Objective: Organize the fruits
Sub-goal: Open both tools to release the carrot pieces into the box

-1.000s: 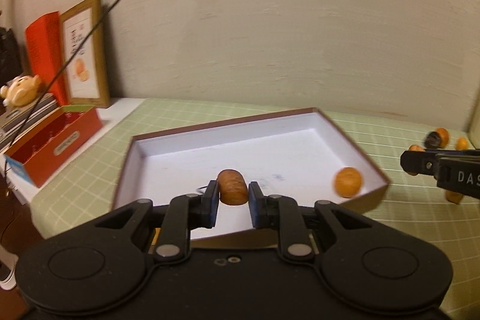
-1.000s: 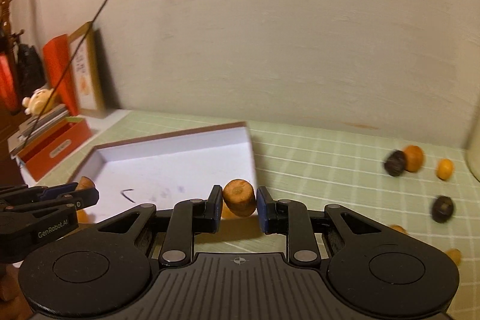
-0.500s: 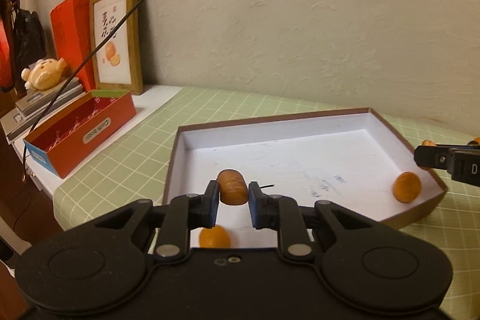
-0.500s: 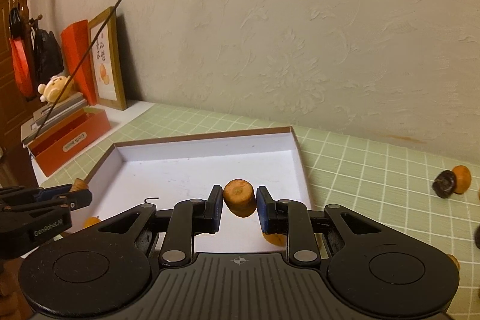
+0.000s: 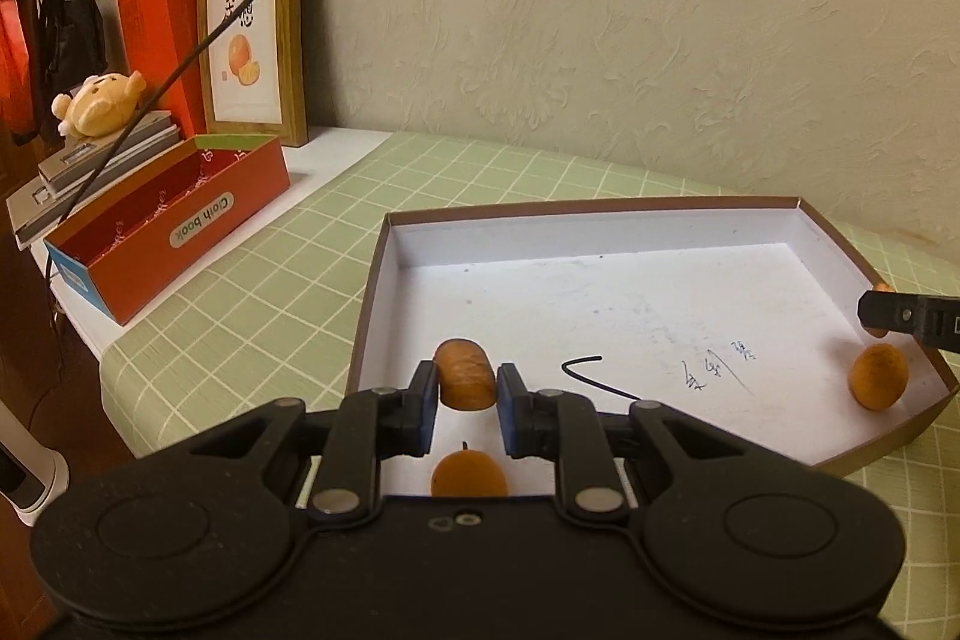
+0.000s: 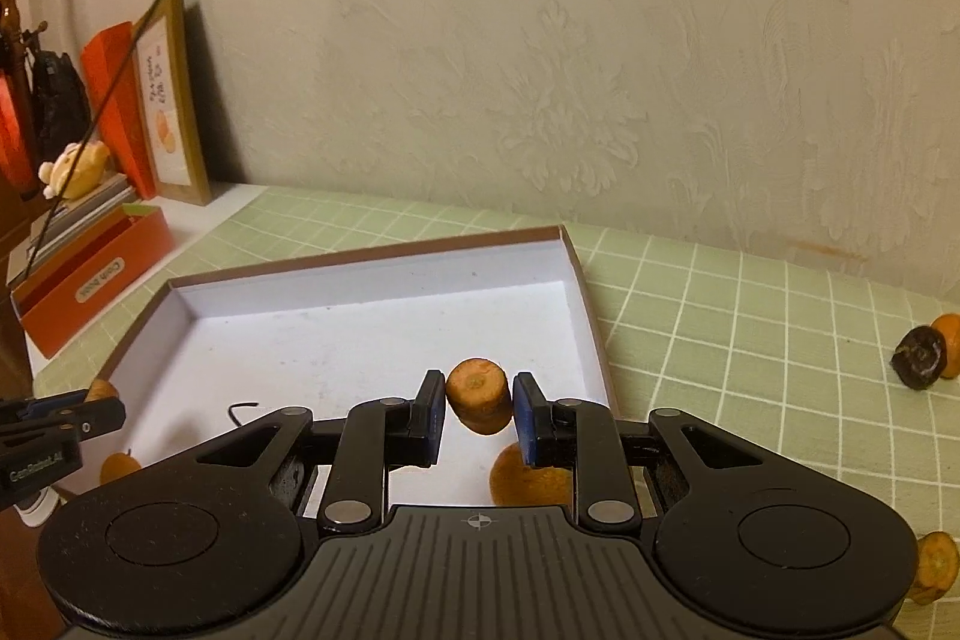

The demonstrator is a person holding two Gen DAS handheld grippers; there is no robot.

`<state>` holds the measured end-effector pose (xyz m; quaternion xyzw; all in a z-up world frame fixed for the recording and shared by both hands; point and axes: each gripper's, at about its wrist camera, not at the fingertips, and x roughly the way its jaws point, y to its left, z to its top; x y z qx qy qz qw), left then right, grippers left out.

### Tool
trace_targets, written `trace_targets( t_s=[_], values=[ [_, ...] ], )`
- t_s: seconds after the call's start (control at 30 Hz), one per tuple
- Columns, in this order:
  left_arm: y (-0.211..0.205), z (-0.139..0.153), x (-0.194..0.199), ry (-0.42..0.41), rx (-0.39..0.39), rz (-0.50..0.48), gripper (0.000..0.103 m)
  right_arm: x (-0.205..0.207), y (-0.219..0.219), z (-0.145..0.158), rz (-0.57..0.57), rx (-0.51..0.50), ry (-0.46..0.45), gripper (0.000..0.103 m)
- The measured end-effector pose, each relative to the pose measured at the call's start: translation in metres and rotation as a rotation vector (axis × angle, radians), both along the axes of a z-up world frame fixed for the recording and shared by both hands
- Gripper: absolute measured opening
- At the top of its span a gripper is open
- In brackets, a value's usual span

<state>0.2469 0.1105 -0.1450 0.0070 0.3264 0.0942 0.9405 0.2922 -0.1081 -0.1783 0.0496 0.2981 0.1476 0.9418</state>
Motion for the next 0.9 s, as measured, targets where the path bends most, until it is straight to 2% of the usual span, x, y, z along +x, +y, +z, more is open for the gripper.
trace_targets(
  t_s=[0.23,0.3,0.4,0.47,0.5,0.53,0.57,0.6,0.63,0.8,0.9],
  values=[
    [0.0,-0.001,0.005,0.009,0.0,0.008,0.012,0.005,0.002,-0.002,-0.008,-0.004,0.004,0.025],
    [0.0,-0.001,0.005,0.012,0.005,0.022,0.015,0.003,0.002,-0.002,-0.019,-0.01,0.0,0.025],
    [0.0,0.001,0.004,0.012,0.016,0.047,0.034,0.002,0.0,0.001,-0.026,-0.003,-0.007,0.025],
    [0.0,0.004,0.002,-0.003,0.031,0.065,0.066,0.001,-0.002,0.003,-0.03,0.005,-0.011,0.026],
    [-0.001,0.005,0.0,-0.016,0.043,0.074,0.073,0.0,-0.003,0.004,-0.032,0.011,-0.014,0.029],
    [-0.002,0.008,-0.002,-0.031,0.051,0.075,0.079,-0.001,-0.004,0.006,-0.039,0.013,-0.016,0.048],
    [-0.004,0.01,-0.003,-0.042,0.055,0.069,0.08,-0.002,-0.004,0.007,-0.049,0.014,-0.023,0.064],
    [-0.005,0.011,-0.004,-0.045,0.058,0.062,0.082,-0.005,-0.005,0.008,-0.064,0.015,-0.037,0.095],
    [-0.006,0.012,-0.004,-0.046,0.06,0.06,0.086,-0.008,-0.005,0.011,-0.078,0.011,-0.058,0.103],
    [-0.008,0.015,-0.006,-0.045,0.055,0.06,0.091,-0.018,-0.004,0.022,-0.081,-0.001,-0.111,0.103],
    [-0.007,0.017,-0.008,-0.048,0.047,0.066,0.093,-0.019,-0.004,0.023,-0.084,0.001,-0.106,0.103]
  ],
)
